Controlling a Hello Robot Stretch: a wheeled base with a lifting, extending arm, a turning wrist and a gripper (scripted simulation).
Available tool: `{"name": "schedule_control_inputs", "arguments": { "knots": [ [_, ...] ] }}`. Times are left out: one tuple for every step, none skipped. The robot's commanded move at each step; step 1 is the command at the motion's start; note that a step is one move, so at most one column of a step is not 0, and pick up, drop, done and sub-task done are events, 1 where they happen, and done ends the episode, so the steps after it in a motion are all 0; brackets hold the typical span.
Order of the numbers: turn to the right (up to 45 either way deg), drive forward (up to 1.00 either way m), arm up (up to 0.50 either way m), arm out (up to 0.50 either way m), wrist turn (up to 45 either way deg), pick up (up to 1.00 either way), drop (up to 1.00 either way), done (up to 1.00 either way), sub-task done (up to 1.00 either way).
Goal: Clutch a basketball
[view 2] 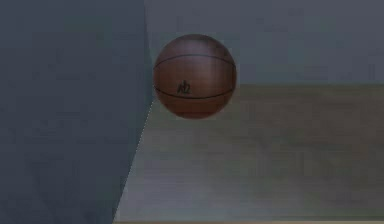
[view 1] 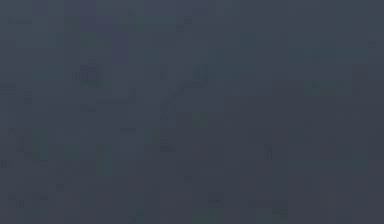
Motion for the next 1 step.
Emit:
{"name": "schedule_control_inputs", "arguments": {
  "knots": [
    [0.0, 0.0, 0.5, 0.0, 0.0, 0.0, 0.0, 0.0, 0.0]
  ]
}}
